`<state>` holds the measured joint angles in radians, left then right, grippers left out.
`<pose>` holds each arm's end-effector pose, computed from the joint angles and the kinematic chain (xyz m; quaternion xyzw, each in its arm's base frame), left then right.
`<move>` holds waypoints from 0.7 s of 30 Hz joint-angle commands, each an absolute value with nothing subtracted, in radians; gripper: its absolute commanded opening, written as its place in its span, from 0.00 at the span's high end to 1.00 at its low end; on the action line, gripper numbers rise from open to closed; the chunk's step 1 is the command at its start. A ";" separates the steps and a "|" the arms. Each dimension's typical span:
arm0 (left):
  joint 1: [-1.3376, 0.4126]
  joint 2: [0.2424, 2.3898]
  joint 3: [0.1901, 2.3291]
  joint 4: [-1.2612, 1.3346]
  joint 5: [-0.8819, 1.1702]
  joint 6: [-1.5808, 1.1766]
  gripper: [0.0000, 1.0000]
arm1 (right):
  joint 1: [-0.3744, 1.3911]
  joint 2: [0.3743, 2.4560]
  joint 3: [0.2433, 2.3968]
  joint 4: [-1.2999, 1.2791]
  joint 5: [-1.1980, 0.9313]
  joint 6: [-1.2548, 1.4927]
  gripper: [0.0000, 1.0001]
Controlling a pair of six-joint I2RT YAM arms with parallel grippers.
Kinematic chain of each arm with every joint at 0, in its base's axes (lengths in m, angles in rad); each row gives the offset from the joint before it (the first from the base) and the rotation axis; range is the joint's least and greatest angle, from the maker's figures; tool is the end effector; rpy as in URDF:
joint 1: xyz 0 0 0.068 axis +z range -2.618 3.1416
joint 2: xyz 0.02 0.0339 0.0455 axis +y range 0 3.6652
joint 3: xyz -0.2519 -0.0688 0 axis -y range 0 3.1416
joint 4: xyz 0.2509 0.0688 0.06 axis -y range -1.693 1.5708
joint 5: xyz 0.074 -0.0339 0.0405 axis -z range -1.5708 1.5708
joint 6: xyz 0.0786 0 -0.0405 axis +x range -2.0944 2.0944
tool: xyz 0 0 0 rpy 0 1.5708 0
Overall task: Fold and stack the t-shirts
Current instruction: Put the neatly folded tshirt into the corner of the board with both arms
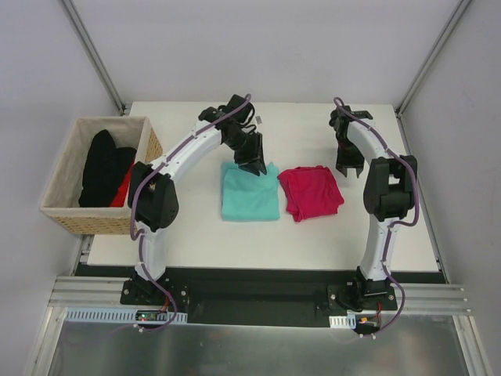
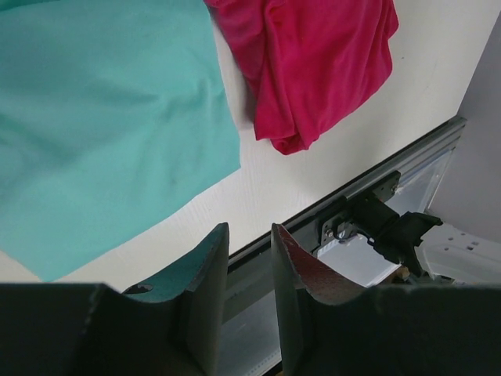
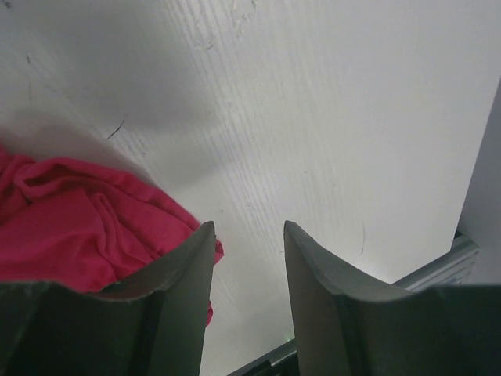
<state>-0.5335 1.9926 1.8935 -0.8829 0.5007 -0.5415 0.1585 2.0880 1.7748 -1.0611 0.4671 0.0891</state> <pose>0.3753 -0.2655 0.2593 0.0682 0.9274 -0.3476 0.1201 0.4301 0.0329 0.1708 -0.0109 0.9684 -0.2168 0.1231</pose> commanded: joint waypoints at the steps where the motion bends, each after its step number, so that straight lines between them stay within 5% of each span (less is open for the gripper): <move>1: -0.571 2.051 1.956 -0.879 0.523 -0.581 0.72 | 0.144 2.060 1.786 -1.025 0.348 0.015 0.56; 21: -0.735 2.253 2.095 -0.877 0.594 -0.629 0.74 | 0.135 2.253 2.121 -1.049 0.083 0.006 0.39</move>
